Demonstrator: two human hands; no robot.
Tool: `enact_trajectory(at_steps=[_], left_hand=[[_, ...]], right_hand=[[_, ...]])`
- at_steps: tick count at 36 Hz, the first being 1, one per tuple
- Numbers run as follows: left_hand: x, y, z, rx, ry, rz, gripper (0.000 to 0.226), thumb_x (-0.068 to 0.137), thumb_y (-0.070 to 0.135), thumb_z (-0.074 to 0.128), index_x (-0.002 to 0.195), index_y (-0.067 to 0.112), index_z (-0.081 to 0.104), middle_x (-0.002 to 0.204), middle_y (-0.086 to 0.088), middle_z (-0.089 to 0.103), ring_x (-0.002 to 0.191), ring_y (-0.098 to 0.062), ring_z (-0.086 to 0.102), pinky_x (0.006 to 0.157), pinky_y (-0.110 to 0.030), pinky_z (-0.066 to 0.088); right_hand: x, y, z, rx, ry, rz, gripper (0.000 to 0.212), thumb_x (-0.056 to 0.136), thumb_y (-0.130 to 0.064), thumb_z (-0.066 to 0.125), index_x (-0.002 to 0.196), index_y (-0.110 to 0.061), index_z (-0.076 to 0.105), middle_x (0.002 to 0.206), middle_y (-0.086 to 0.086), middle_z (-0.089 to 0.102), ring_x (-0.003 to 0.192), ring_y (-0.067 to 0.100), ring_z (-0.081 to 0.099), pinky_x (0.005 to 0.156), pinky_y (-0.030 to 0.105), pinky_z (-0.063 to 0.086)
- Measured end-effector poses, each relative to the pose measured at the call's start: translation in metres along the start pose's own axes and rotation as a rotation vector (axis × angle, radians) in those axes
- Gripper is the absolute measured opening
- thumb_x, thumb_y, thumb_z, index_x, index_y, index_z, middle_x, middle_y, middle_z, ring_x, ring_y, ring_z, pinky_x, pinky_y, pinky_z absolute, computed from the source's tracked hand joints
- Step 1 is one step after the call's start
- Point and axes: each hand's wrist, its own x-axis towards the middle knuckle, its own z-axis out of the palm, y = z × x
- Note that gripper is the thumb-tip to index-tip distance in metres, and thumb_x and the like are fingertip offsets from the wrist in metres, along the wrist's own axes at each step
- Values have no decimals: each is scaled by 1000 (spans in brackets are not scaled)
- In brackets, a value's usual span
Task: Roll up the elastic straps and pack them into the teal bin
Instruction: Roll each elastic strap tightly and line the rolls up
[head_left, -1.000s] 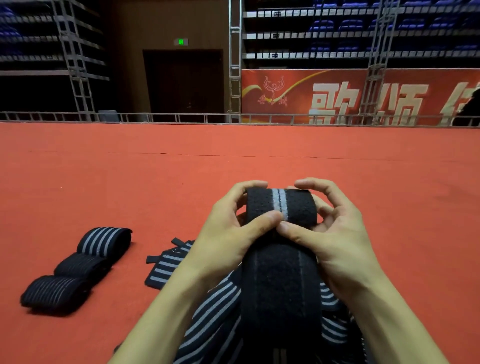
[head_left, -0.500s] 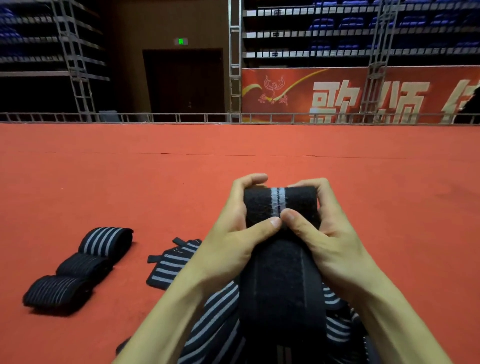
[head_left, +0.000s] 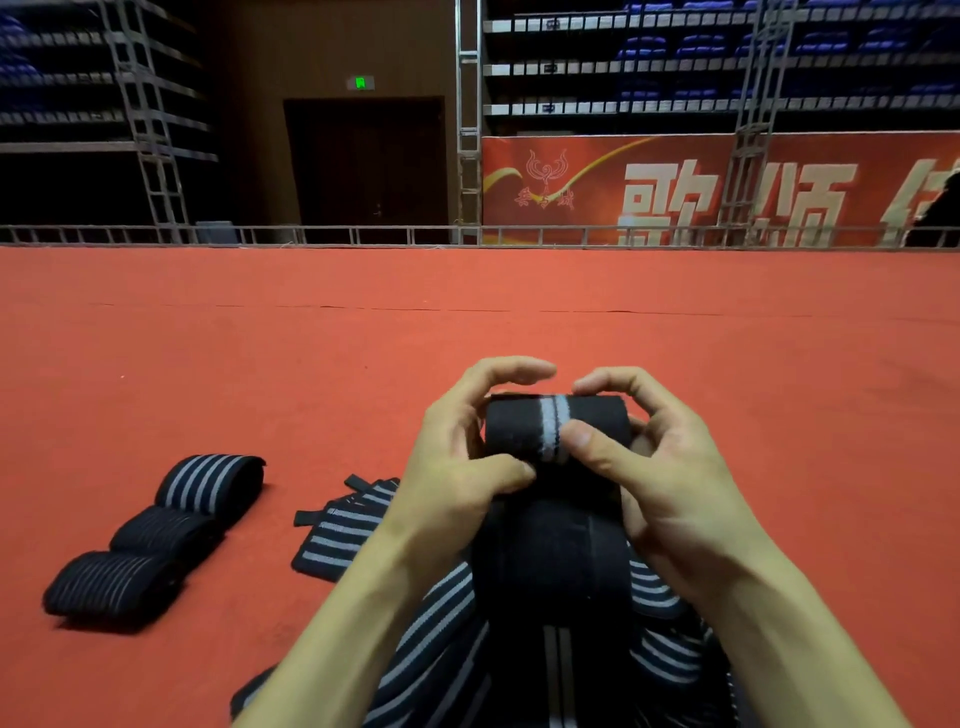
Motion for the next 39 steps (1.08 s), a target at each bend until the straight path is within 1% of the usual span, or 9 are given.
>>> enact_trajectory(at_steps=[6, 9, 15, 20, 24, 28, 33, 36, 39], left_hand=[[-2, 3, 8, -75, 1, -293, 41, 75, 44, 68, 113, 37, 56, 106, -10, 68, 92, -25, 67, 85, -49, 53], [-1, 3, 11, -29, 36, -305, 31, 79, 42, 62, 109, 39, 54, 102, -6, 68, 89, -20, 67, 83, -45, 55], [-3, 1, 11, -61, 28, -365, 34, 77, 39, 60, 108, 37, 48, 92, -2, 66, 80, -17, 65, 70, -35, 54], [-2, 5, 1, -132, -97, -457, 43, 77, 36, 61, 116, 31, 43, 86, 3, 69, 78, -12, 66, 63, -27, 55], [-2, 6, -3, -170, -105, -356, 45, 82, 23, 63, 123, 17, 45, 104, -9, 65, 93, -19, 66, 77, -32, 58], [0, 4, -2, -24, -56, -152, 42, 84, 11, 62, 120, 24, 46, 107, -5, 62, 96, -15, 60, 80, -30, 52], [2, 3, -2, 218, -62, 81, 45, 83, 2, 64, 114, 28, 47, 108, -4, 59, 98, -27, 58, 88, -34, 49], [2, 2, -2, 237, -86, 120, 52, 80, -10, 61, 110, 32, 50, 102, 5, 57, 92, -20, 55, 81, -35, 48], [1, 2, 2, 159, -100, 78, 54, 76, -15, 57, 107, 29, 49, 95, 6, 56, 86, -15, 52, 75, -33, 46]], right_hand=[[-1, -1, -1, 48, -5, -87, 56, 45, -24, 98, 91, -24, 67, 90, 9, 69, 80, 21, 67, 67, 32, 57], [0, 1, 1, 70, -2, -89, 49, 58, -5, 84, 96, -28, 63, 96, 4, 69, 83, 20, 68, 69, 30, 58], [-4, 0, -5, -156, -87, -22, 40, 77, -17, 70, 101, -42, 52, 103, -5, 63, 87, 15, 64, 69, 30, 56], [-5, -1, -6, -224, -62, -87, 51, 74, -11, 73, 114, -29, 46, 107, -5, 60, 89, 13, 63, 73, 29, 56], [-3, -1, -1, -165, 12, -121, 59, 68, -5, 73, 118, -25, 49, 105, -2, 63, 85, 13, 66, 69, 25, 55], [-4, -2, 0, -94, 0, -21, 64, 71, -9, 70, 127, -30, 48, 106, 1, 69, 92, 14, 69, 72, 26, 56], [-4, -4, 7, 55, -15, 116, 69, 71, -46, 82, 129, -29, 48, 106, 0, 71, 92, 14, 69, 68, 28, 58], [-4, -9, 11, 115, 57, 156, 57, 71, -49, 60, 119, -18, 53, 84, 1, 71, 72, 11, 68, 55, 26, 55], [-2, -7, 10, 21, 103, 82, 38, 76, -43, 60, 104, -18, 58, 79, 1, 69, 69, 11, 64, 56, 23, 54]])
